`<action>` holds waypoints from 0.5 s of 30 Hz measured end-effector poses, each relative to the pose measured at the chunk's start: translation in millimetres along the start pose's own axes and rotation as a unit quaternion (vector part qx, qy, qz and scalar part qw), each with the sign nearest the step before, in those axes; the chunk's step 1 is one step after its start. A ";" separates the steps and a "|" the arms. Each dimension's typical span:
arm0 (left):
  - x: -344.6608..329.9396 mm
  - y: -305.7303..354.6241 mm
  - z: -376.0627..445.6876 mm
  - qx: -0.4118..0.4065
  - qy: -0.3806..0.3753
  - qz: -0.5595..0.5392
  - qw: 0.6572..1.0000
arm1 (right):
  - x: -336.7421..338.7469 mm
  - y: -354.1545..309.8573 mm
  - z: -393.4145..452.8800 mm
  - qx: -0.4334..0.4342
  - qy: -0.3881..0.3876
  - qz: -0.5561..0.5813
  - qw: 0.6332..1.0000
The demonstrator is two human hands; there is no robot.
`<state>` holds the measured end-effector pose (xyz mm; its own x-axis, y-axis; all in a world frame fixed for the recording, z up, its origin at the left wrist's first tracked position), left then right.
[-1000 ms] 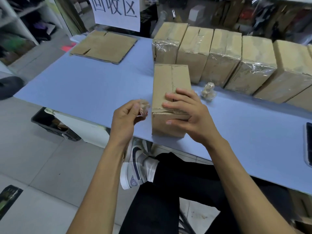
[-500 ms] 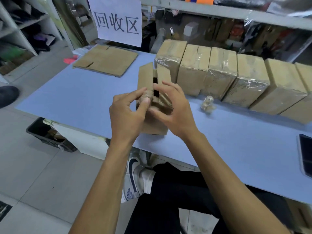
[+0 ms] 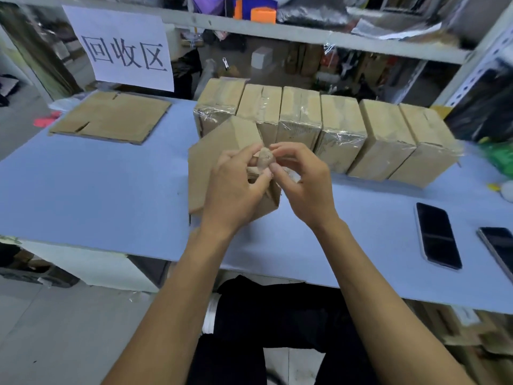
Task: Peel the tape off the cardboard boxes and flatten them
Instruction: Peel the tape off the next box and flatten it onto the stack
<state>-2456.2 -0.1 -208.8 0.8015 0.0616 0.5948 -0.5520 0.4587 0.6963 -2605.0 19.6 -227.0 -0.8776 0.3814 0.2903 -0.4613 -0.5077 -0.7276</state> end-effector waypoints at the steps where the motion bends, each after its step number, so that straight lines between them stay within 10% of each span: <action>1: -9.4 -1.2 0.4 0.003 -0.022 0.007 1.000 | 2.7 4.9 -0.8 -0.016 0.005 -0.004 1.000; 15: -33.0 -41.1 -4.0 0.045 -0.106 0.149 0.982 | 28.5 84.3 -18.1 -0.195 0.063 -0.140 0.969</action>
<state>-2459.1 -17.5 -258.7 0.5400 -0.0096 0.8416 -0.7807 0.3678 0.5051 -2666.6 1.7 -291.4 -0.6907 0.5660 0.4501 -0.5730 -0.0487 -0.8181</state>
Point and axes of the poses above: each hand's wrist, its own z-axis towards the middle knuckle, its own x-axis out of the back of the hand, y = z × x, the point moved 3 cm from there along z, towards the middle knuckle, and after that the axes turned 6 degrees about z, right-handed, at the moved point
